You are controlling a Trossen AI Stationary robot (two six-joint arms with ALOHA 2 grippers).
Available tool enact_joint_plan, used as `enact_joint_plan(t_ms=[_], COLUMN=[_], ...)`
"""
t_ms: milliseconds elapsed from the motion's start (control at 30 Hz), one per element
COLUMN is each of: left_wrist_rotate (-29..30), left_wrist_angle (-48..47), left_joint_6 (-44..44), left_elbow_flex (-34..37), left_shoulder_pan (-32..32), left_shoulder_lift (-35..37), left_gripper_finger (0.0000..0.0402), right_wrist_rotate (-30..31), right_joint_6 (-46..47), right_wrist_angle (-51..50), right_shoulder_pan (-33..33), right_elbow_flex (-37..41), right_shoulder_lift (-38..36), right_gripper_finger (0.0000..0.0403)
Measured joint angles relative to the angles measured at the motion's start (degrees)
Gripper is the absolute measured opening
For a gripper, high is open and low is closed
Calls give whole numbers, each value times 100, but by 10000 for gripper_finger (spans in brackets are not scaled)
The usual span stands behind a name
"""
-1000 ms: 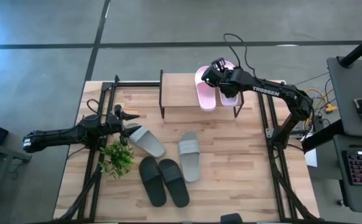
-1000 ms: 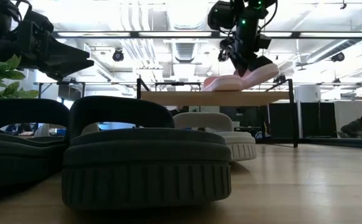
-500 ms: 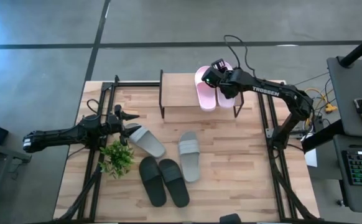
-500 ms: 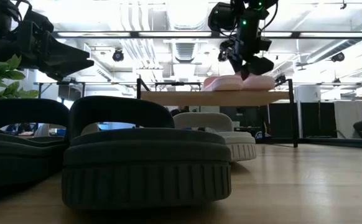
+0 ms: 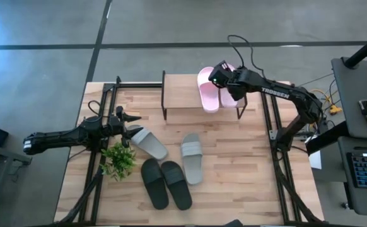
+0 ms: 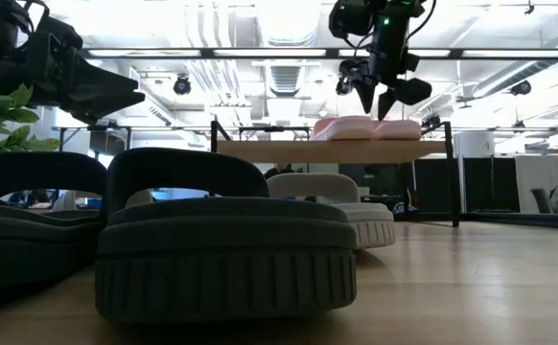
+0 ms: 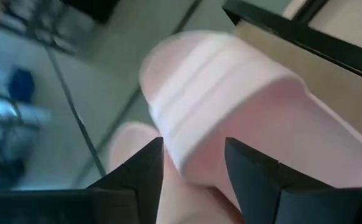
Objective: Pick and place slides into the shelf
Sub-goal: Adjust the pink slides on the shelf
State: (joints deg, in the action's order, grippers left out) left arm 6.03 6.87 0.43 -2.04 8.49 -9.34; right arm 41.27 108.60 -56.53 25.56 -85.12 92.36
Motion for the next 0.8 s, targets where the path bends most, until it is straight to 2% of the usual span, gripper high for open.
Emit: enact_joint_plan(t_ms=[300,400,567,700,800], left_wrist_rotate=[-1,0,0,1,1], left_wrist_angle=[0,0,0,0,1], left_joint_6=[-2,-2,-1,-2,-2], left_elbow_flex=[0,0,0,0,0], left_shoulder_pan=[-2,0,-1,0,-1], left_shoulder_lift=[0,0,0,0,0], left_gripper_finger=[223,223,223,223,223], right_wrist_rotate=[-836,-874,-925,-1311,-1444], right_joint_6=[-1448,-2012,-3902,-5413,-6059], right_wrist_angle=[-29,-23,243,1036,1703], right_shoulder_pan=[-117,-317,-778,-1194,-1407], right_elbow_flex=[18,18,-179,-297,-382], right_shoulder_lift=[-173,-246,-309,-302,-221], right_gripper_finger=[162,162,156,147,140])
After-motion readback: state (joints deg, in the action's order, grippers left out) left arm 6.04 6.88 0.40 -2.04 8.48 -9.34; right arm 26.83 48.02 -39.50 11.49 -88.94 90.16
